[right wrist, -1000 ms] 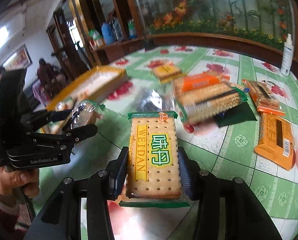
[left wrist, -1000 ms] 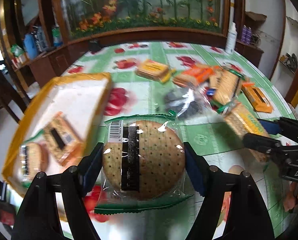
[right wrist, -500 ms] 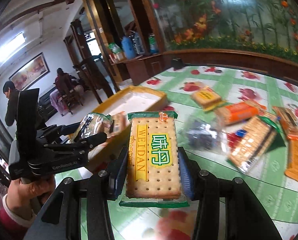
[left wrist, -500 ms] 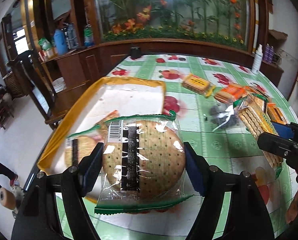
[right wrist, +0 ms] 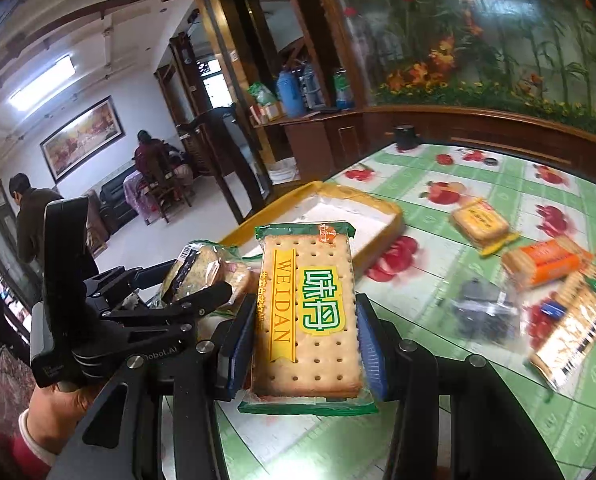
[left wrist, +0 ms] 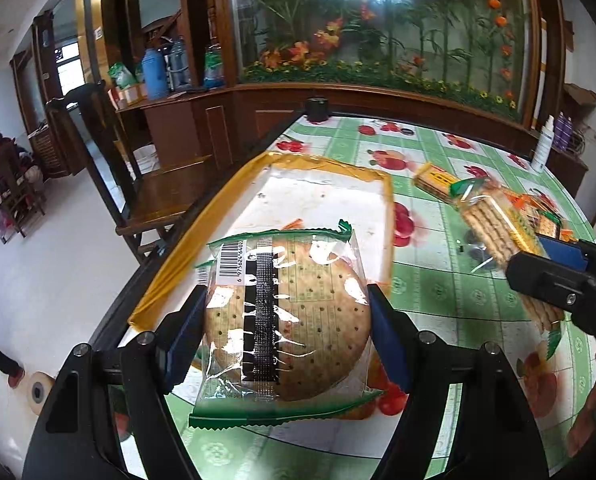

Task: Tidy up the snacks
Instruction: 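Carry the WEIDAN pack and round cracker pack to the tray and release, then withdraw both tools from the tray back over the table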

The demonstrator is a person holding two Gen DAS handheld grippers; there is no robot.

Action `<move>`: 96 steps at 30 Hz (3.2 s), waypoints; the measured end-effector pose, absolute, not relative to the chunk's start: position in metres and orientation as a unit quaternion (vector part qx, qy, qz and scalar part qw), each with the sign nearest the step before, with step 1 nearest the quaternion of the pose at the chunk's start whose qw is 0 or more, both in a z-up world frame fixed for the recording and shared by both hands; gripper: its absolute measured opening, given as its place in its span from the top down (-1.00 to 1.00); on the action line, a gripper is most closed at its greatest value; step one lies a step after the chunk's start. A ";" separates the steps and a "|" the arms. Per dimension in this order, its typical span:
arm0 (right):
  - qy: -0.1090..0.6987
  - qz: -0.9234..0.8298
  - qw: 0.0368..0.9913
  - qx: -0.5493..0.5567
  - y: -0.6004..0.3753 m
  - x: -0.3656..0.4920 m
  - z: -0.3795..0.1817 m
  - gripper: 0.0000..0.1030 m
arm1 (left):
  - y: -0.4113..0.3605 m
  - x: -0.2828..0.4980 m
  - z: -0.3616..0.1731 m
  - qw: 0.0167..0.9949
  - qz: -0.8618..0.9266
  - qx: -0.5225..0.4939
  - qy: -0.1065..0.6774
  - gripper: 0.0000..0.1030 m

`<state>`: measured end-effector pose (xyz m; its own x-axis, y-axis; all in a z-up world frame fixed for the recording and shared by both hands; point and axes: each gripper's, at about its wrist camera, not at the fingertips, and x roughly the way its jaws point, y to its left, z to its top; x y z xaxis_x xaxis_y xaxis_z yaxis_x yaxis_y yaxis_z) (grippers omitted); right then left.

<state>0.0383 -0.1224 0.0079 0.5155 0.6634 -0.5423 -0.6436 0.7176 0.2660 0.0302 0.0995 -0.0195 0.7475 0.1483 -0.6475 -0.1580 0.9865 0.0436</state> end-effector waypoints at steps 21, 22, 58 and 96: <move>0.343 0.397 0.851 -0.011 -0.028 0.090 -0.009 0.07 | 0.154 0.062 -0.039 0.920 0.118 -0.027 0.372 -0.48; 0.346 0.394 0.851 -0.011 -0.027 0.094 -0.011 0.07 | 0.155 0.064 -0.040 0.919 0.119 -0.027 0.375 -0.48; 0.396 0.341 0.851 -0.057 0.013 0.177 -0.067 0.05 | 0.152 0.112 -0.062 0.901 0.111 -0.002 0.418 -0.49; 0.312 0.283 0.907 0.003 -0.118 0.095 -0.001 -0.50 | 0.110 0.057 -0.007 0.933 0.111 -0.016 0.342 -0.67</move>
